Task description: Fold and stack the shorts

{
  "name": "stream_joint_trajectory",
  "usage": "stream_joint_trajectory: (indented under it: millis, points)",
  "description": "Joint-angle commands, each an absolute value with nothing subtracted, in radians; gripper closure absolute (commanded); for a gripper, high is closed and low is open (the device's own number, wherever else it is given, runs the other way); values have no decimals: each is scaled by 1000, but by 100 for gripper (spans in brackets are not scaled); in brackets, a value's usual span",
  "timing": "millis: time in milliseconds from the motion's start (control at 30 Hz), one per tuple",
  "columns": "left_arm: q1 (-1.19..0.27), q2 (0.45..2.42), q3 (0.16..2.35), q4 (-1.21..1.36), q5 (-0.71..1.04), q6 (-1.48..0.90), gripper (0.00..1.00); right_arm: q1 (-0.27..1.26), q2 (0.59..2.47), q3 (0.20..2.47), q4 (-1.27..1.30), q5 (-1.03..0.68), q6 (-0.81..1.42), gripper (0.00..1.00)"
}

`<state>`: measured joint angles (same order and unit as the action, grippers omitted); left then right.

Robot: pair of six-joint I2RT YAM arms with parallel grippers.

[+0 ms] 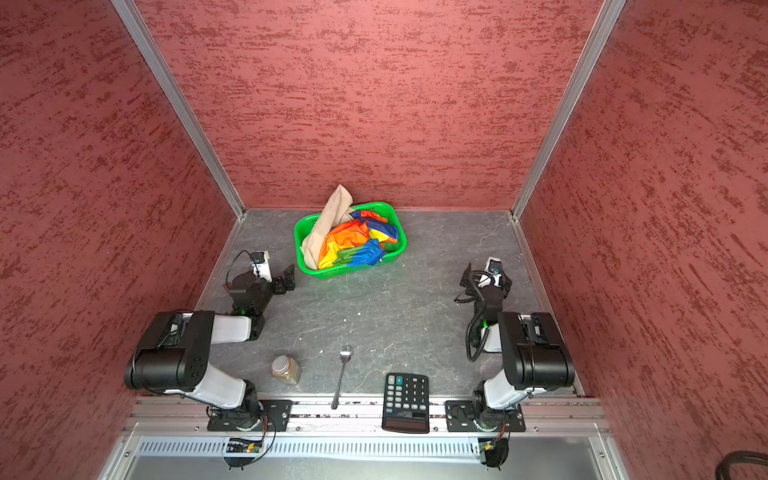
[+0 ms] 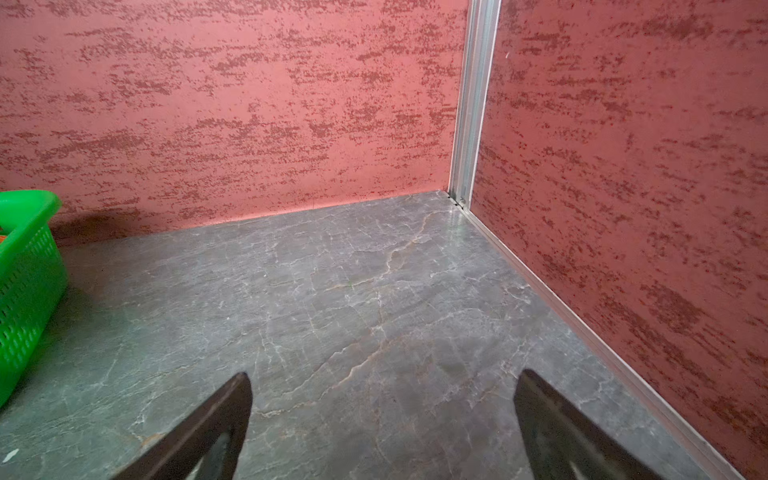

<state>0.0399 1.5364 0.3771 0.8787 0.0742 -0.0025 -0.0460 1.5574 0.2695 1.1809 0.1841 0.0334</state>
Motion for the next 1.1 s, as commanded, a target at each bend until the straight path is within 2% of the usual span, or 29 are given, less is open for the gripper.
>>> stream_joint_trajectory:
  millis: [0,967,1067]
  points:
    - [51,1535,382,887,98,3,0,-47,1549,273,1182,141,48,1]
    - [51,1531,379,894,98,3,1,-46,1546,273,1181,141,46,1]
    - [-10,1438,426,725,-22,36,0,-10,1430,270,1104,210,21,1]
